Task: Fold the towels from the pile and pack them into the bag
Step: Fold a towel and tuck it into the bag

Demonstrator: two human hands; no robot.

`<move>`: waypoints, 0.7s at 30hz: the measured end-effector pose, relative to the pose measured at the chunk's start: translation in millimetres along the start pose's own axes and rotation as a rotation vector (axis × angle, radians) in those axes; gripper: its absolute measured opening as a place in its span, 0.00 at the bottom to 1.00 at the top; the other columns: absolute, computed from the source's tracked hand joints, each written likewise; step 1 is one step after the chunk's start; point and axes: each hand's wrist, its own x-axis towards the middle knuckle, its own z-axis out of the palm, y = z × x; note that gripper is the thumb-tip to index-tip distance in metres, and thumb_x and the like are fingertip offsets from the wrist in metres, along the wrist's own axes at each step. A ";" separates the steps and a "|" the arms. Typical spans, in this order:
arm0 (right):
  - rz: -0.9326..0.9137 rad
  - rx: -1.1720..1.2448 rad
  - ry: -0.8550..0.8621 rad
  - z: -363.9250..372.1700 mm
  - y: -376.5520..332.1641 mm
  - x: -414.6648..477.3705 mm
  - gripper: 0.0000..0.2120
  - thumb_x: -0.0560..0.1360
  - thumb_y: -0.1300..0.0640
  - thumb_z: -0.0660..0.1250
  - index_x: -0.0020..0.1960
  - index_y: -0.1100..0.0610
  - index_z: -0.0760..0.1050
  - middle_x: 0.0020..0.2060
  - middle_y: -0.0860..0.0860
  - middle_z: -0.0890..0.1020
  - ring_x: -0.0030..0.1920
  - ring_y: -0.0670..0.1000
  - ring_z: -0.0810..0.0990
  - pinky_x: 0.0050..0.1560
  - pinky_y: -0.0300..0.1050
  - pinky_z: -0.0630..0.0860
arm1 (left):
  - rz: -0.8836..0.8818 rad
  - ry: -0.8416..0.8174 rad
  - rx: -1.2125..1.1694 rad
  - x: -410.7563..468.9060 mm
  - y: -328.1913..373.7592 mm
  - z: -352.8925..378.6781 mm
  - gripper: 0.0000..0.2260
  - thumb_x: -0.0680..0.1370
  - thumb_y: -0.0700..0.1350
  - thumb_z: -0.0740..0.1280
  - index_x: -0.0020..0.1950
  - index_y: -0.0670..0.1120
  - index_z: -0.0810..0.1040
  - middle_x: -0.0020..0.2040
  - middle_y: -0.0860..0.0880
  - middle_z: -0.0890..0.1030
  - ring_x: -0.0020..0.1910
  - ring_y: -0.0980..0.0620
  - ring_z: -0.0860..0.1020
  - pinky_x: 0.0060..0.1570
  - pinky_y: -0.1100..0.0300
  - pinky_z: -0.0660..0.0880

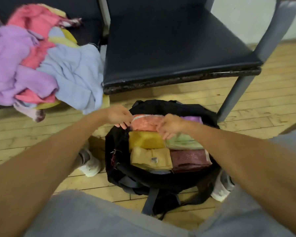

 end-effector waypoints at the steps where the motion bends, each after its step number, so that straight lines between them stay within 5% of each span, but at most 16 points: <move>1: -0.062 0.010 0.030 -8.4 -14.0 -6.3 0.06 0.78 0.65 0.65 0.52 0.64 0.79 0.46 0.60 0.83 0.42 0.57 0.84 0.51 0.53 0.82 | 0.040 0.035 -0.013 -9.4 0.9 -10.7 0.07 0.81 0.44 0.62 0.55 0.46 0.78 0.53 0.45 0.83 0.44 0.50 0.83 0.50 0.57 0.77; 4: -0.213 0.039 0.073 -27.7 -57.6 -25.5 0.05 0.78 0.66 0.64 0.52 0.63 0.79 0.42 0.58 0.84 0.39 0.56 0.84 0.41 0.46 0.83 | 0.133 0.124 0.001 -40.9 1.9 -40.9 0.07 0.80 0.46 0.65 0.56 0.47 0.79 0.51 0.49 0.84 0.47 0.53 0.84 0.53 0.55 0.78; 11: -0.463 0.157 0.232 -50.4 -154.2 -17.6 0.07 0.79 0.63 0.65 0.45 0.57 0.80 0.41 0.56 0.84 0.37 0.53 0.84 0.41 0.46 0.82 | 0.283 0.446 -0.306 -74.5 -1.2 -116.6 0.09 0.81 0.39 0.63 0.57 0.42 0.79 0.49 0.43 0.84 0.46 0.48 0.83 0.48 0.59 0.79; 18: -0.589 0.265 0.294 -39.3 -216.5 26.6 0.09 0.77 0.66 0.64 0.47 0.56 0.81 0.42 0.55 0.84 0.39 0.50 0.83 0.38 0.42 0.82 | 0.195 0.926 0.072 -52.7 -40.9 -186.4 0.11 0.77 0.35 0.63 0.55 0.43 0.81 0.52 0.50 0.80 0.48 0.52 0.77 0.47 0.68 0.67; 21: -0.613 0.327 0.293 -25.1 -233.7 48.1 0.11 0.77 0.66 0.63 0.47 0.54 0.81 0.42 0.54 0.84 0.38 0.51 0.83 0.39 0.43 0.81 | 0.062 1.051 0.118 -46.3 -77.7 -195.2 0.10 0.76 0.40 0.62 0.54 0.44 0.80 0.52 0.46 0.80 0.50 0.46 0.77 0.49 0.60 0.69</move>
